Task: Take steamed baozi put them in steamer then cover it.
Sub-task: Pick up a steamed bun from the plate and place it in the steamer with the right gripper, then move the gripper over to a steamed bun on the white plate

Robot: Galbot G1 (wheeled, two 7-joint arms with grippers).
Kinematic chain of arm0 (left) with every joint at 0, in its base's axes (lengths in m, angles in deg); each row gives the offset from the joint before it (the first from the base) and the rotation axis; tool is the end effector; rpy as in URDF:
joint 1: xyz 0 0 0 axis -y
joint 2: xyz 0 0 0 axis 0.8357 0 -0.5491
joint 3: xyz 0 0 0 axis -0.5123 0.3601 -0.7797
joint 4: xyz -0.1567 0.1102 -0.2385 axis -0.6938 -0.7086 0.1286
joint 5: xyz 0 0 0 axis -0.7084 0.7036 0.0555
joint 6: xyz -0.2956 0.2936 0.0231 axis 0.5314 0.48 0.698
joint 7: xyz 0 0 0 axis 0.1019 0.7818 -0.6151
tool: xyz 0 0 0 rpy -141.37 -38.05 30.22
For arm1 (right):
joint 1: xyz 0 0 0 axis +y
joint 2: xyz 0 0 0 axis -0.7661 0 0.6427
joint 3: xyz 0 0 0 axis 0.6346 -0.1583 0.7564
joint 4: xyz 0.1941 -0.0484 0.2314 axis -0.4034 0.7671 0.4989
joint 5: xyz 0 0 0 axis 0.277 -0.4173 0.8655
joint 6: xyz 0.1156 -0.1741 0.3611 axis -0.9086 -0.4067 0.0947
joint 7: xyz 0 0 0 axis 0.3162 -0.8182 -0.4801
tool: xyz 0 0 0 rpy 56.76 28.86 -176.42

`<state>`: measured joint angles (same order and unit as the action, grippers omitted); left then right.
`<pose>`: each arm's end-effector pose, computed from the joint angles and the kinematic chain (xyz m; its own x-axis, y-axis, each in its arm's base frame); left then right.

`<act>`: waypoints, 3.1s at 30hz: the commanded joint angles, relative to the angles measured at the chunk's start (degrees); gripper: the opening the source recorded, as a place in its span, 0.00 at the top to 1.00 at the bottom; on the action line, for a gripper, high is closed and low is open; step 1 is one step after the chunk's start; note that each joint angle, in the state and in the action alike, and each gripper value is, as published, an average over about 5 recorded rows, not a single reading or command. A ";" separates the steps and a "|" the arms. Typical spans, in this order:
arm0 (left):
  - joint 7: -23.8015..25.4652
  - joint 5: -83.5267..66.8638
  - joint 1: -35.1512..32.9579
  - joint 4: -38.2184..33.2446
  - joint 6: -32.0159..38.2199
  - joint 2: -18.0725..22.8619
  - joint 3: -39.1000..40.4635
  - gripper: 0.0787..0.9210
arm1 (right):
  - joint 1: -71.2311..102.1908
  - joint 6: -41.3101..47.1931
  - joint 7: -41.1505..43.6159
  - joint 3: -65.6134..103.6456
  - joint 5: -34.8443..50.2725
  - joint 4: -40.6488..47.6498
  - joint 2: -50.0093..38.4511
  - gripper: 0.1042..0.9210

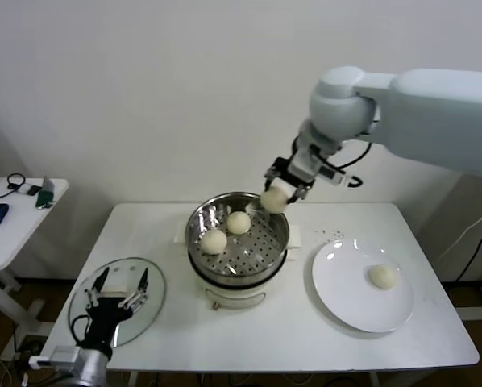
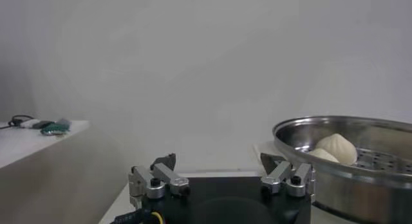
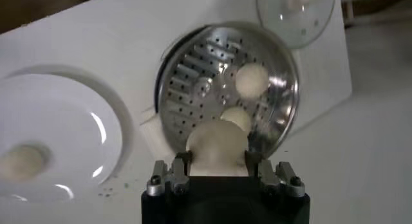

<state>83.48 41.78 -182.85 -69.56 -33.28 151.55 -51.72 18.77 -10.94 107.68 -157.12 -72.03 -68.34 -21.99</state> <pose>0.2368 0.0747 -0.2473 -0.9916 -0.0140 0.1287 -0.0098 0.9994 0.0332 0.4629 0.1736 0.0517 -0.2942 -0.2221 0.9296 -0.3098 -0.8980 -0.3126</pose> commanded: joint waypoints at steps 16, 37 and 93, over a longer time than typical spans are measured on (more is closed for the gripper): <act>-0.05 1.67 -0.14 -0.96 -0.54 0.61 -0.31 0.12 | 20.88 -3.14 -5.24 0.55 -18.07 4.89 11.93 0.42; 0.06 1.71 -0.45 -0.81 -0.16 0.67 0.09 0.12 | 24.54 -2.36 -4.62 1.47 -19.61 9.92 13.88 0.40; 0.44 2.40 -3.19 -1.89 1.49 0.99 0.46 0.12 | 35.70 17.31 4.47 4.49 1.25 30.80 -25.68 0.12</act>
<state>83.91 44.05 -185.83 -71.66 -31.87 152.41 -51.19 40.26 5.22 112.55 -161.86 -64.50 -41.28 -42.99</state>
